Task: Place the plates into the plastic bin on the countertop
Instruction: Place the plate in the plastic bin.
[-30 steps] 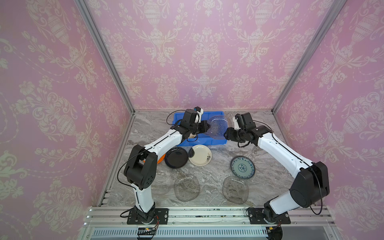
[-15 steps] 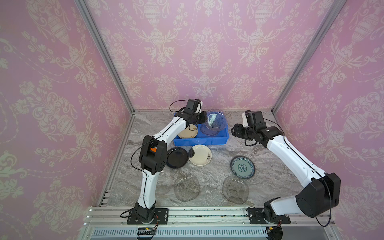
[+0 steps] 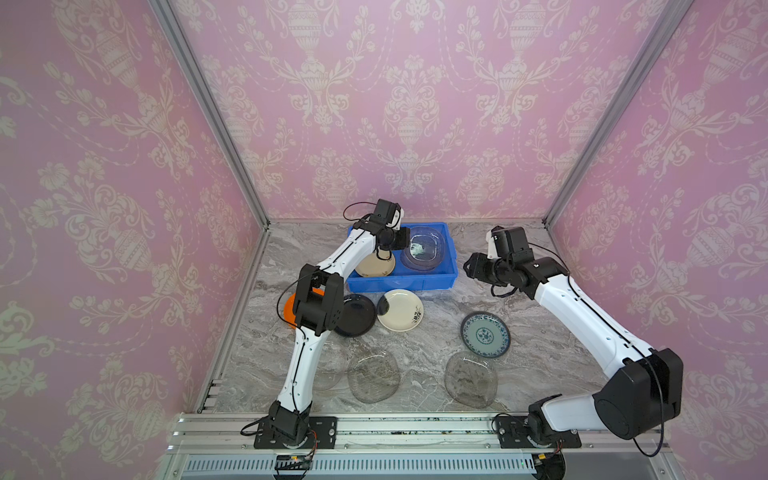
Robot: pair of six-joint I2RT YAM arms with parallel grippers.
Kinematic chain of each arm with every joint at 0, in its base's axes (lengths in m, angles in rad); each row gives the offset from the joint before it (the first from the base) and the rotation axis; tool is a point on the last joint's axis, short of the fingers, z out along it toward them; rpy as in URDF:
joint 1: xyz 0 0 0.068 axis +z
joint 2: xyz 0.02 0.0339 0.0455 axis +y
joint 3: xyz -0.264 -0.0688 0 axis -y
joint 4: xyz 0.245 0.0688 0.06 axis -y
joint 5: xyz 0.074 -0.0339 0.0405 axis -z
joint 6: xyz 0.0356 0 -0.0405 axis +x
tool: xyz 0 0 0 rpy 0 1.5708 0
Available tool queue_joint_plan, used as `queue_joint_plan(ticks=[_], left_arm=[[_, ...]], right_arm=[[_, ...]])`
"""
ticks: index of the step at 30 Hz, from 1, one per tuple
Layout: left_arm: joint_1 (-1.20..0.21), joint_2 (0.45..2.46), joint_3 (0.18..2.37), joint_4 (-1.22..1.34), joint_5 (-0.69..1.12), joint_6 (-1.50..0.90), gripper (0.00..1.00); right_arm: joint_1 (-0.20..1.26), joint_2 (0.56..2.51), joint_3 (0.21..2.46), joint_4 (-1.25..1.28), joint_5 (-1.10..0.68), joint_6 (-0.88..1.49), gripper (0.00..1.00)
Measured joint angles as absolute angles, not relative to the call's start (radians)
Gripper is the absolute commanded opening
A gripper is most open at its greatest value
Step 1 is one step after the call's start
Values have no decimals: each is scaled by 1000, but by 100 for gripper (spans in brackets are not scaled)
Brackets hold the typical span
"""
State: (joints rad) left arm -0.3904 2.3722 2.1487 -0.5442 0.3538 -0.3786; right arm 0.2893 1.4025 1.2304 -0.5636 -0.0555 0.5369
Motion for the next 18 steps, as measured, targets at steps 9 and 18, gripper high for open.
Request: queue_joint_plan(ticks=[9, 18], left_arm=[[-368, 2508, 2341, -648, 385, -344, 0], [-363, 2553, 2413, -707, 414, -329, 0]], right_arm=[[289, 1402, 1220, -565, -55, 548, 57], [289, 1402, 1217, -565, -56, 551, 57]])
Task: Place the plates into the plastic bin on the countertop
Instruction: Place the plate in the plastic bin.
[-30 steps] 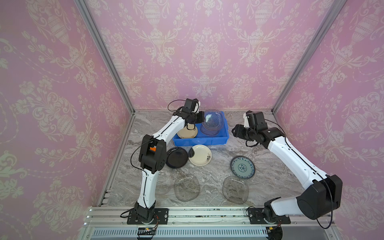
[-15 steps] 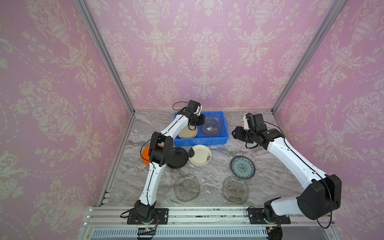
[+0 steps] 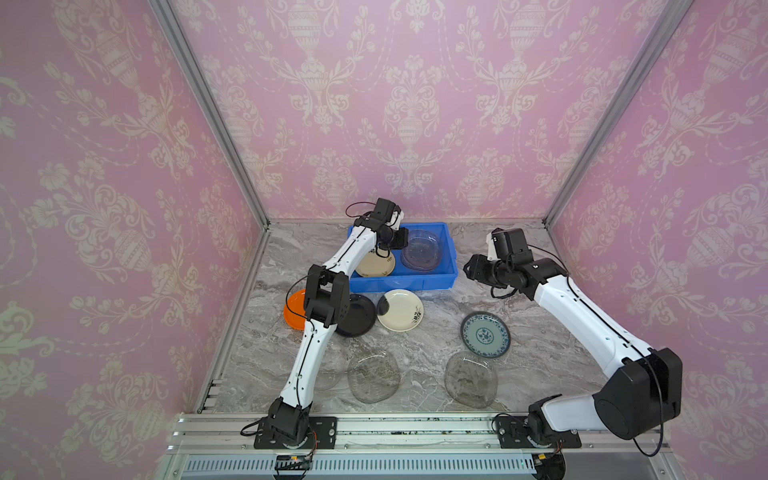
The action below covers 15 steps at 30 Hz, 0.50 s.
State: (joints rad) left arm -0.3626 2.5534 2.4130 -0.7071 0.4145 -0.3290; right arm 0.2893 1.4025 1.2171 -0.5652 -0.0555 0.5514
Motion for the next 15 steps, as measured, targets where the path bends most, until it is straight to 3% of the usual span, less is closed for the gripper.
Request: queue_joint_plan(ticks=[1, 8, 15], left_arm=[[-363, 2556, 2414, -709, 416, -328, 1], [-362, 2583, 2424, -729, 433, -314, 37], [-362, 2594, 2429, -735, 435, -310, 42]], right_arm=[[289, 1402, 1217, -565, -56, 552, 57], [289, 1402, 1215, -564, -57, 552, 57], [289, 1402, 1199, -562, -64, 555, 57]])
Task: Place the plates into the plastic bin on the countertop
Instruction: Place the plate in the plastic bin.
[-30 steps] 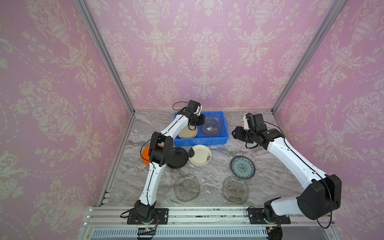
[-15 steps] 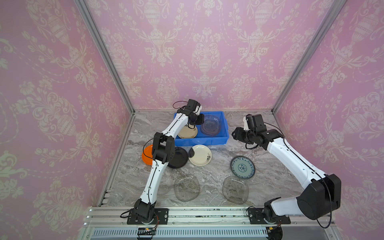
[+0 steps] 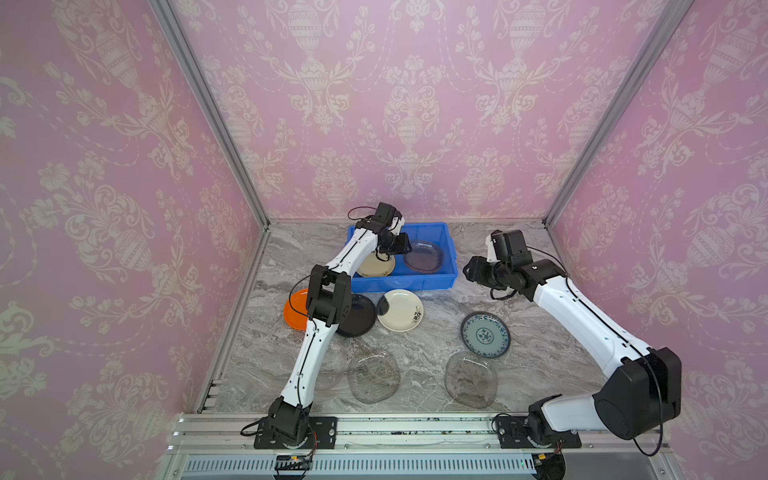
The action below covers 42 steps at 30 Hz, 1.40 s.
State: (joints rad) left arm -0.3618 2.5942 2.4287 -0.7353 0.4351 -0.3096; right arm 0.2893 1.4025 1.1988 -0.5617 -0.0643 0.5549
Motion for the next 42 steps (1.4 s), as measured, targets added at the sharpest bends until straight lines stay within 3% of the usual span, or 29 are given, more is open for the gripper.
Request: queue_joint_plan(ticks=[25, 28, 37, 42], left_arm=[[-364, 2638, 2444, -724, 437, -327, 39], [-364, 2638, 2444, -719, 436, -330, 44], [-365, 2613, 2444, -698, 428, -329, 71], [-378, 2423, 2280, -655, 397, -325, 80]], right_arm=[[289, 1406, 1155, -558, -74, 554, 57], [289, 1406, 1154, -557, -78, 554, 57], [289, 1364, 1082, -570, -97, 543, 55], [289, 1232, 982, -672, -105, 516, 54]])
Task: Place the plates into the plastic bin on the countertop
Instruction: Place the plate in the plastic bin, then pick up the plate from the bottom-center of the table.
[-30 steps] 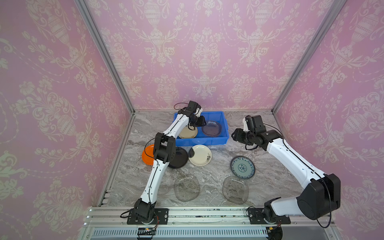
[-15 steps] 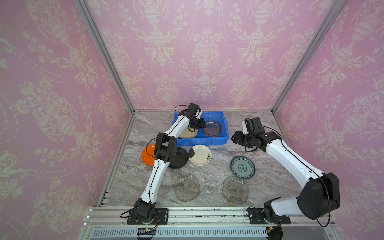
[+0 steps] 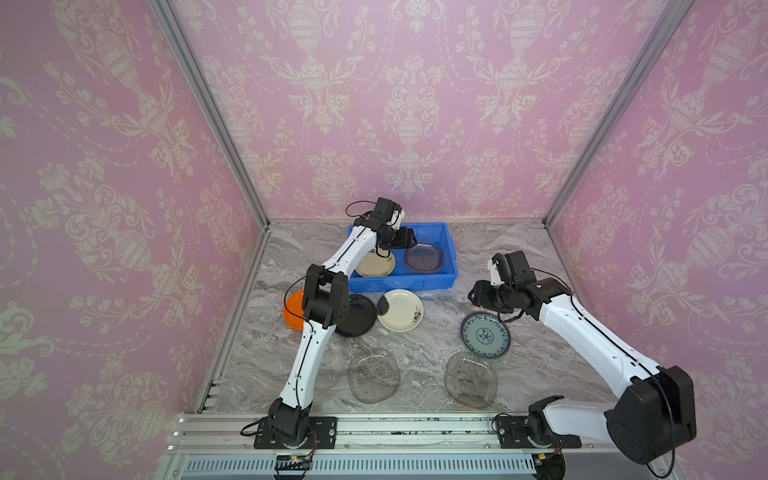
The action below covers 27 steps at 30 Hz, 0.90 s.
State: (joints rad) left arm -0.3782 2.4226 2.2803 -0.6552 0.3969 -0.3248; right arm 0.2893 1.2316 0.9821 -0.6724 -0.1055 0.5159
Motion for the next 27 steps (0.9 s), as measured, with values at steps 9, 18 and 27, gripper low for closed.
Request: queue_joint_plan(ticks=[9, 18, 27], left_arm=[[-484, 1869, 1680, -424, 383, -334, 81], [-622, 1650, 1346, -443, 361, -353, 79], [-757, 1627, 1175, -411, 398, -424, 78]], right_arm=[[300, 967, 870, -903, -97, 519, 50], [360, 882, 725, -999, -92, 697, 43], [369, 694, 498, -1009, -109, 897, 41]])
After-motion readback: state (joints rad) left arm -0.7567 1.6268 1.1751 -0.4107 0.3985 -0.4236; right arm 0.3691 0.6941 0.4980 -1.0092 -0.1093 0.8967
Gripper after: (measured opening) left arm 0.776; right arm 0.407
